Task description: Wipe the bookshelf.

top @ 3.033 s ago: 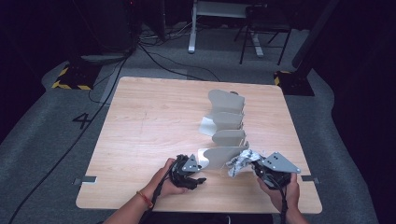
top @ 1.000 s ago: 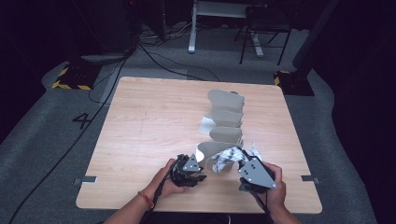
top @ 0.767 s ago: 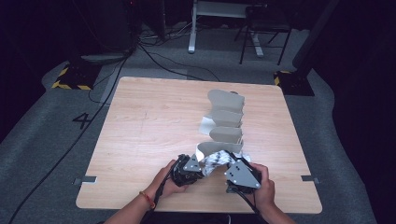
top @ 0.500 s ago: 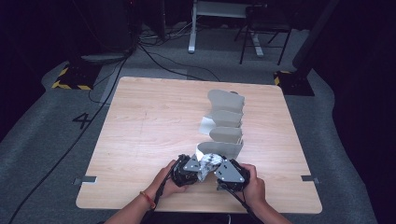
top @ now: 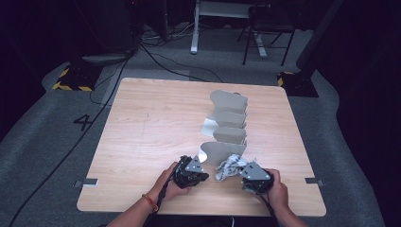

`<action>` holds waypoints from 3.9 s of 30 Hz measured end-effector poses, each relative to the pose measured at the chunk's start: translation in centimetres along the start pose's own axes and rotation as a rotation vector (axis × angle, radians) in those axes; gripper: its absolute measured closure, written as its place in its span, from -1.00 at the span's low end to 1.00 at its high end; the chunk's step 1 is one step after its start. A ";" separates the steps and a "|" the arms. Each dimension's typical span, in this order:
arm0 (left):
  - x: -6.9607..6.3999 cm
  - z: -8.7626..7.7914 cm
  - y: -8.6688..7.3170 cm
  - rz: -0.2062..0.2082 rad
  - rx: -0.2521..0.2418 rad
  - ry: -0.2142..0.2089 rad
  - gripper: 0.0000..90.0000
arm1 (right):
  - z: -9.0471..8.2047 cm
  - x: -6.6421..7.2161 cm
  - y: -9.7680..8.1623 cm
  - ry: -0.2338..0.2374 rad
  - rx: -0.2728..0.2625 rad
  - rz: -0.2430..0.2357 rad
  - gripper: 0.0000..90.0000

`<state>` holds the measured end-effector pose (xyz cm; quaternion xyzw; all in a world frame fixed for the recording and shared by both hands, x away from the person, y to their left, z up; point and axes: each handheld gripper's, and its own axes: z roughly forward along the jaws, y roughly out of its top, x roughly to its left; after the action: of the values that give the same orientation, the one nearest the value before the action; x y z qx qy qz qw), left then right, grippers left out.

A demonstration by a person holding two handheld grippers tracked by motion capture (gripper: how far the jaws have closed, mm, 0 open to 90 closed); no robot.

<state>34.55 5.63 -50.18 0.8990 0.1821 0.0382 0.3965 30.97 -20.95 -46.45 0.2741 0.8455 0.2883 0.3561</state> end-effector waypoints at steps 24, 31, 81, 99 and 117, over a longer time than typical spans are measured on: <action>0.7 -0.4 -0.3 -0.006 -0.006 0.060 0.62 | 4.6 -9.7 -3.9 0.029 0.101 0.269 0.67; 0.7 -0.8 -0.7 -0.015 0.003 0.098 0.17 | 4.2 -10.5 -5.1 0.054 0.132 0.280 0.42; 0.5 -8.0 -7.6 -0.087 0.025 0.171 -0.36 | -6.9 -6.3 -9.4 0.305 0.032 0.162 -0.07; 0.4 -9.6 -9.2 -0.116 0.036 0.205 -0.56 | -6.1 -10.3 -15.4 0.258 0.063 0.279 -0.37; 0.5 -9.6 -9.2 -0.116 0.037 0.206 -0.56 | -4.5 -10.6 -16.5 0.283 0.026 0.357 -0.46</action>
<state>30.22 18.21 -50.36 0.8853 0.2742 0.1043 0.3608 29.56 -40.67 -50.41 0.3805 0.8289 0.3714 0.1736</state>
